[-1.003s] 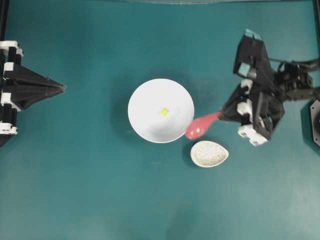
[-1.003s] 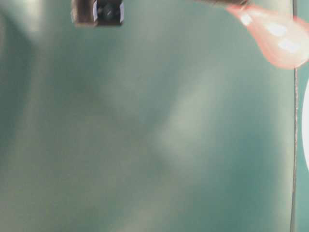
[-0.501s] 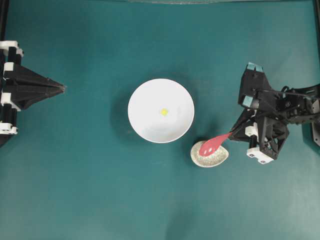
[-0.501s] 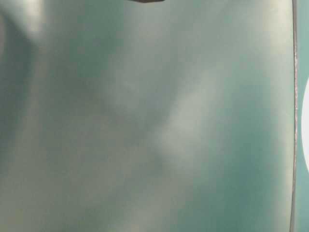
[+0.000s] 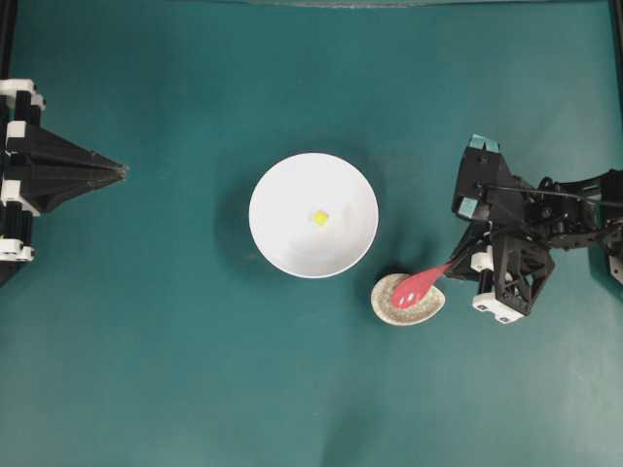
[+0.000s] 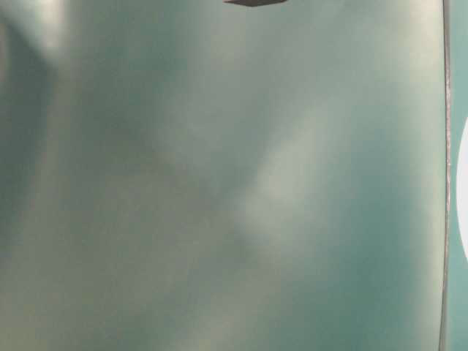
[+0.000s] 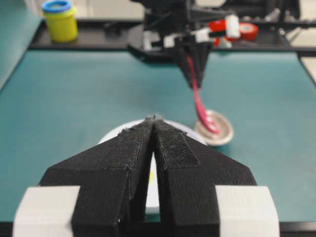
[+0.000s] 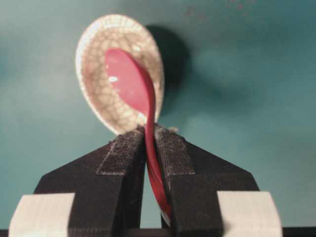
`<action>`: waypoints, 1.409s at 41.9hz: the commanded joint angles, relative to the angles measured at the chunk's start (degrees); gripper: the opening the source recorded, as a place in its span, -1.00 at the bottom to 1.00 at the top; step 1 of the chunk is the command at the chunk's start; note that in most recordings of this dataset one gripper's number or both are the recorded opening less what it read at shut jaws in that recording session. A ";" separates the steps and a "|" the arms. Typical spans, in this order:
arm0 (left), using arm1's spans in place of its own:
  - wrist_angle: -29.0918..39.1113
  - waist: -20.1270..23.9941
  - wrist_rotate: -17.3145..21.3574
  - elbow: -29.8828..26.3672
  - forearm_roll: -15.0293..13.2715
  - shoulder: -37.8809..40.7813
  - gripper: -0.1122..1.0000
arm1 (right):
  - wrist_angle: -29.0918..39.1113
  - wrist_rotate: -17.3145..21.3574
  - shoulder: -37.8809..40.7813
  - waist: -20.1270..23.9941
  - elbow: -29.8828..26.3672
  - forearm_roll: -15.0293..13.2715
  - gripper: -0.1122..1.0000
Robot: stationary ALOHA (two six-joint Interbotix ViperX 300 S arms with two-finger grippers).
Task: Scoop the yellow hexagonal prism block from the bowl with a spoon using the right arm.
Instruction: 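Carry the spoon back and lower it onto the spoon rest, then open the right gripper to release the spoon and back away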
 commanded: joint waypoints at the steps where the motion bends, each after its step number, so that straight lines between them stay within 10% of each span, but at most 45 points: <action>1: -0.62 0.09 0.09 -0.79 0.09 0.26 -0.80 | -0.44 0.09 -0.44 0.26 -1.14 0.18 -0.66; 24: -0.62 0.09 0.00 -0.79 0.09 0.18 -0.80 | -0.62 0.35 -0.53 0.26 -1.23 -0.97 0.16; 59: -0.70 0.09 0.00 -0.88 0.09 0.18 -0.80 | 16.70 0.44 -4.83 0.35 -4.57 -11.43 0.18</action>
